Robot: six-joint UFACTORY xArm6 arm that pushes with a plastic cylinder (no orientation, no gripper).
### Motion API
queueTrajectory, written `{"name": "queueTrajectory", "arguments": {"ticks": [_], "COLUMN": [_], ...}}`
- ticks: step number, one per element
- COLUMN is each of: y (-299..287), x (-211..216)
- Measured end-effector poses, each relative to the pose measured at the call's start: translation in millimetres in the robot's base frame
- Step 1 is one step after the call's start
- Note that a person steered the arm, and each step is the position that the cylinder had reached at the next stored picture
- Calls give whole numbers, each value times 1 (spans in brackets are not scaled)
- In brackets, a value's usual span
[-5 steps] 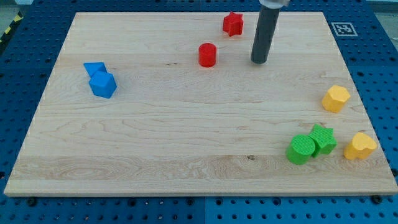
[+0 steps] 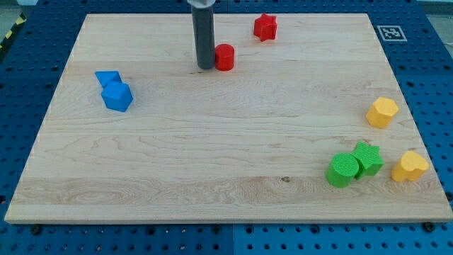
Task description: Push the red circle to the left of the red star
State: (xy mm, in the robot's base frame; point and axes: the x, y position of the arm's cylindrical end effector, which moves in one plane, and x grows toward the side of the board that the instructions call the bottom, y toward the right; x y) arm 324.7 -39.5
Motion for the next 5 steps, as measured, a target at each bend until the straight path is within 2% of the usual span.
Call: {"name": "queueTrajectory", "arguments": {"ticks": [1,3,4,5], "y": [8,4,34,44], "x": [-19,52,26,-20]}}
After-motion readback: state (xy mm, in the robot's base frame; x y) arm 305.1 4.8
